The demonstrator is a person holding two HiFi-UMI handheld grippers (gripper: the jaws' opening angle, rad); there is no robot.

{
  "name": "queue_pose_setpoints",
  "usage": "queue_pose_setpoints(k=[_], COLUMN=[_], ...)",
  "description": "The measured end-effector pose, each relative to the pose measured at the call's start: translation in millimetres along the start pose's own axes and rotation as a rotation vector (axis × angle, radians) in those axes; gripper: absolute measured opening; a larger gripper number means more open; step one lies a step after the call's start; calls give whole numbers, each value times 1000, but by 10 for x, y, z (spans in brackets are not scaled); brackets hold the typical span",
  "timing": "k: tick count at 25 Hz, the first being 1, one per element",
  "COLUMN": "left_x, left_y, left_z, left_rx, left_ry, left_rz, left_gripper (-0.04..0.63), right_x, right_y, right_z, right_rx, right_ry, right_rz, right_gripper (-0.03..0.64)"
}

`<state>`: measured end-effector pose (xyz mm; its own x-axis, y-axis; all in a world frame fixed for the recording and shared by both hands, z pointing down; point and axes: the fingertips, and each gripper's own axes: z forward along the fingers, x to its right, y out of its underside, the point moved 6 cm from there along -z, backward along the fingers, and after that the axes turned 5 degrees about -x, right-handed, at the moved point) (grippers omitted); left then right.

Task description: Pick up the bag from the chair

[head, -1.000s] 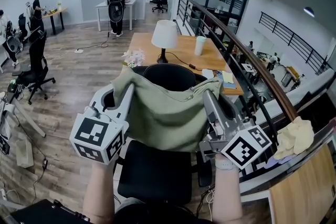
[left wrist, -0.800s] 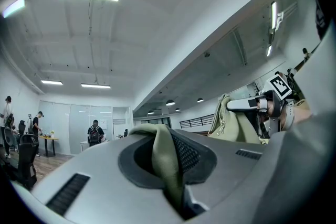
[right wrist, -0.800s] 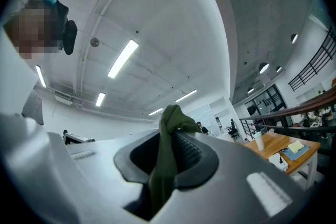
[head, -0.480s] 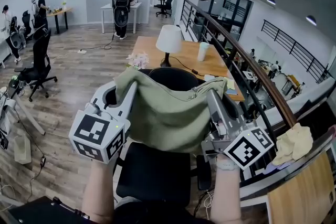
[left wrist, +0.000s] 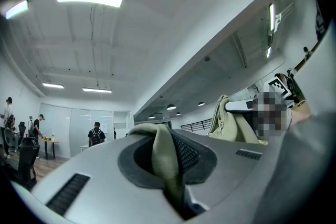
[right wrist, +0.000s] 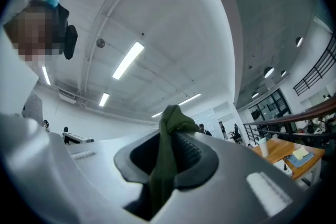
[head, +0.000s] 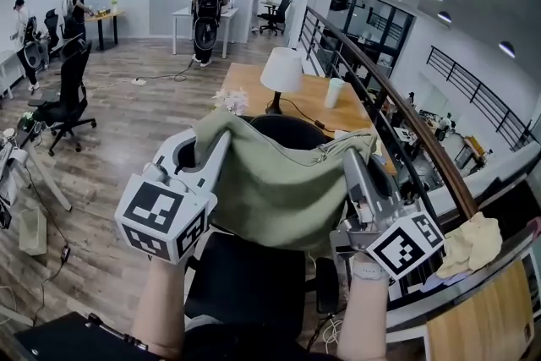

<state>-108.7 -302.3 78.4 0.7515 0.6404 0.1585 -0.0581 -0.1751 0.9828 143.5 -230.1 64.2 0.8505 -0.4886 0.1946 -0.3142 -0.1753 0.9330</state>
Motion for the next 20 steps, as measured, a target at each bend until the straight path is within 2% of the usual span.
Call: queue_pose_setpoints(k=[20], left_x=[42], left_y=[-96], left_z=[-65], left_rx=[20], left_ry=[18], left_rz=[-17], left_gripper=[15], right_x=[-46], right_y=[-87], right_z=[-51], right_rx=[18], right_ry=[0], right_rz=[-20], right_gripper=[58])
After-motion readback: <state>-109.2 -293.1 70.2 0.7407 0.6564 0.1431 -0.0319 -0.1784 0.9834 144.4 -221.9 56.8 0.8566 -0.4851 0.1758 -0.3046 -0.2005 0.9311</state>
